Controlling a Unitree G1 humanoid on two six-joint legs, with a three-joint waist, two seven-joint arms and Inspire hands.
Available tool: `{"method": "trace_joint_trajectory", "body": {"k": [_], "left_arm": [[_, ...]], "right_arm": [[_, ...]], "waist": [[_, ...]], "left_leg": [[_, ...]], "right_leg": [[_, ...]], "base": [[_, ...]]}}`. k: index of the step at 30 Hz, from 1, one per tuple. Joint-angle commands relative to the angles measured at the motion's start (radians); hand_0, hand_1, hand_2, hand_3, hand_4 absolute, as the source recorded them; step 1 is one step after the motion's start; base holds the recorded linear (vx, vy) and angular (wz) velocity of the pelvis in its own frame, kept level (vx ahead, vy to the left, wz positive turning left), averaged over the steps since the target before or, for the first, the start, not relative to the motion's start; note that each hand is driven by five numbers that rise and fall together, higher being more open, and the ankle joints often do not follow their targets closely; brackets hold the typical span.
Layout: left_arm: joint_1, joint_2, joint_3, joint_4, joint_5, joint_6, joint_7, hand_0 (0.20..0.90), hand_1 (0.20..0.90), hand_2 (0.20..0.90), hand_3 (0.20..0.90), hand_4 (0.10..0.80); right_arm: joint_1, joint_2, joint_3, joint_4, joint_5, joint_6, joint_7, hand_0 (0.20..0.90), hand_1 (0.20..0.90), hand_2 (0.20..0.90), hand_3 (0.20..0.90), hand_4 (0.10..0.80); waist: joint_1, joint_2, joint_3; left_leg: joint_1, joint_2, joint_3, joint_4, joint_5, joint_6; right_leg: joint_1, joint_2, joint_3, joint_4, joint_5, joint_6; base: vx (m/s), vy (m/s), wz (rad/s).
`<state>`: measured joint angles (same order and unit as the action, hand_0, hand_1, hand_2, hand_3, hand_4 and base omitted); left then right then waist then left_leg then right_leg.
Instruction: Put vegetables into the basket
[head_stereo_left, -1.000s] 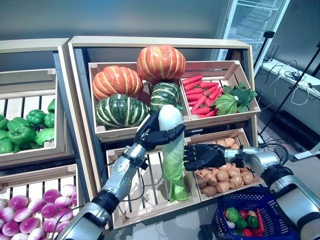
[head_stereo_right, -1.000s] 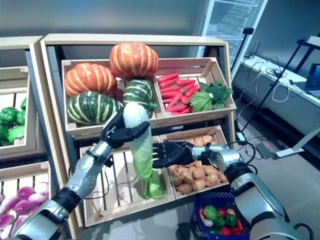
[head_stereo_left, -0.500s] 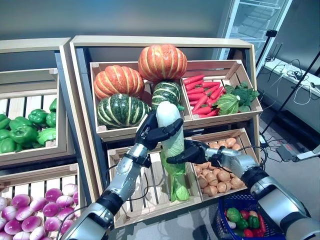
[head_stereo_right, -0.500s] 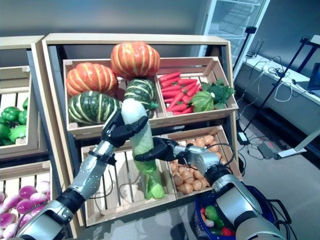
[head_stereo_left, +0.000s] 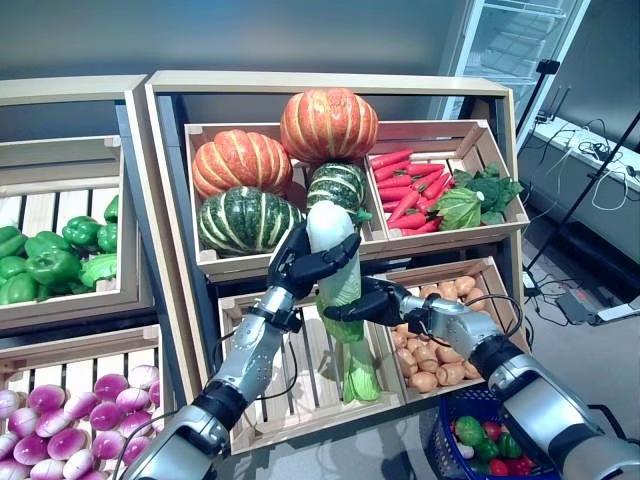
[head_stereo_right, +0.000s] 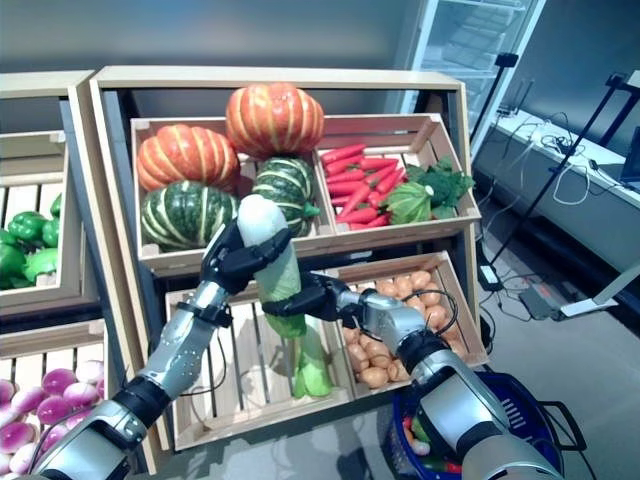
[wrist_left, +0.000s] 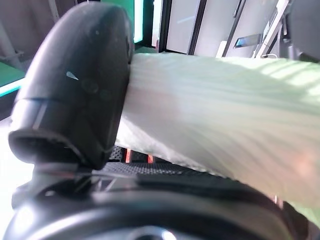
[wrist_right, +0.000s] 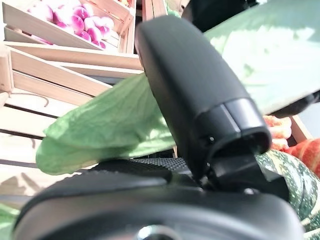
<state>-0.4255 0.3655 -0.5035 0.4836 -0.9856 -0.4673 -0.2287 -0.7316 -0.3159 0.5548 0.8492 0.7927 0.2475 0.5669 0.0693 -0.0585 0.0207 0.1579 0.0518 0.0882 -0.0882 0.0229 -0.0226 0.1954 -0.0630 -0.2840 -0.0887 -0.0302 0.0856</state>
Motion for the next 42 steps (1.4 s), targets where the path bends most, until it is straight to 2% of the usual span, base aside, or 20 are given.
{"method": "trace_joint_trajectory", "body": {"k": [1, 14, 15, 16, 20, 26, 35, 42], "left_arm": [[-0.199, -0.189, -0.097, -0.145, -0.005, -0.065, -0.076, 0.3, 0.3, 0.3, 0.3, 0.4], [-0.176, -0.167, -0.078, -0.142, 0.016, -0.041, -0.066, 0.3, 0.3, 0.3, 0.3, 0.4], [-0.17, -0.162, -0.073, -0.139, 0.025, -0.03, -0.065, 0.721, 0.721, 0.721, 0.721, 0.681], [-0.168, -0.159, -0.071, -0.139, 0.034, -0.025, -0.063, 0.9, 0.9, 0.9, 0.9, 0.8], [-0.151, -0.14, -0.06, -0.141, 0.057, -0.006, -0.062, 0.9, 0.9, 0.9, 0.9, 0.8], [-0.11, -0.065, -0.004, -0.156, 0.13, 0.012, -0.042, 0.9, 0.9, 0.9, 0.9, 0.8], [-0.026, 0.114, 0.122, -0.111, 0.307, 0.003, -0.012, 0.9, 0.9, 0.9, 0.9, 0.8], [-0.01, 0.262, 0.22, 0.072, 0.529, -0.058, 0.109, 0.9, 0.9, 0.9, 0.9, 0.8]], "right_arm": [[-0.222, 0.054, -0.087, 0.107, 0.092, -0.133, -0.119, 0.3, 0.3, 0.3, 0.3, 0.4], [-0.2, 0.012, -0.1, 0.041, 0.088, -0.144, -0.158, 0.3, 0.3, 0.3, 0.3, 0.4], [-0.192, 0.0, -0.105, 0.034, 0.088, -0.141, -0.162, 0.3, 0.3, 0.3, 0.3, 0.4], [-0.188, -0.006, -0.108, 0.033, 0.084, -0.142, -0.165, 0.3, 0.3, 0.3, 0.3, 0.4], [-0.162, -0.034, -0.12, 0.014, 0.08, -0.14, -0.17, 0.3, 0.3, 0.3, 0.3, 0.4], [-0.06, -0.127, -0.157, -0.003, 0.045, -0.154, -0.138, 0.3, 0.3, 0.3, 0.3, 0.4], [0.154, -0.271, -0.272, -0.076, 0.033, -0.202, -0.105, 0.3, 0.3, 0.3, 0.3, 0.4], [0.271, -0.352, -0.375, -0.056, 0.055, -0.256, -0.086, 0.3, 0.3, 0.3, 0.3, 0.4]], "waist": [[0.006, 0.005, -0.074], [-0.004, 0.005, -0.072], [-0.007, 0.006, -0.072], [-0.008, 0.006, -0.071], [-0.012, 0.007, -0.07], [-0.02, 0.01, -0.066], [-0.039, 0.014, -0.05], [-0.07, 0.022, -0.035]], "left_leg": [[-0.001, -0.063, -0.012, 0.001, -0.152, 0.05], [-0.002, -0.061, -0.003, 0.001, -0.152, 0.048], [-0.001, -0.061, -0.002, 0.001, -0.152, 0.048], [-0.001, -0.061, -0.001, 0.001, -0.153, 0.048], [0.0, -0.059, 0.006, 0.001, -0.153, 0.048], [0.003, -0.056, 0.019, 0.001, -0.155, 0.049], [0.005, -0.05, 0.049, 0.001, -0.155, 0.047], [0.01, -0.043, 0.092, 0.001, -0.154, 0.044]], "right_leg": [[-0.026, 0.027, 0.032, 0.001, -0.053, -0.048], [-0.031, 0.031, 0.041, 0.001, -0.05, -0.047], [-0.031, 0.031, 0.043, 0.001, -0.049, -0.046], [-0.031, 0.031, 0.043, 0.001, -0.048, -0.045], [-0.031, 0.032, 0.047, 0.001, -0.048, -0.044], [-0.033, 0.032, 0.053, 0.001, -0.044, -0.04], [-0.039, 0.034, 0.061, 0.001, -0.036, -0.031], [-0.046, 0.037, 0.077, 0.001, -0.03, -0.025]], "base": [[-0.002, 0.005, 0.05], [0.0, 0.0, 0.0], [0.0, 0.0, 0.0], [0.0, 0.0, 0.0], [0.0, 0.0, 0.0], [0.004, 0.001, -0.01], [0.005, -0.001, -0.05], [0.008, -0.003, -0.12]]}}
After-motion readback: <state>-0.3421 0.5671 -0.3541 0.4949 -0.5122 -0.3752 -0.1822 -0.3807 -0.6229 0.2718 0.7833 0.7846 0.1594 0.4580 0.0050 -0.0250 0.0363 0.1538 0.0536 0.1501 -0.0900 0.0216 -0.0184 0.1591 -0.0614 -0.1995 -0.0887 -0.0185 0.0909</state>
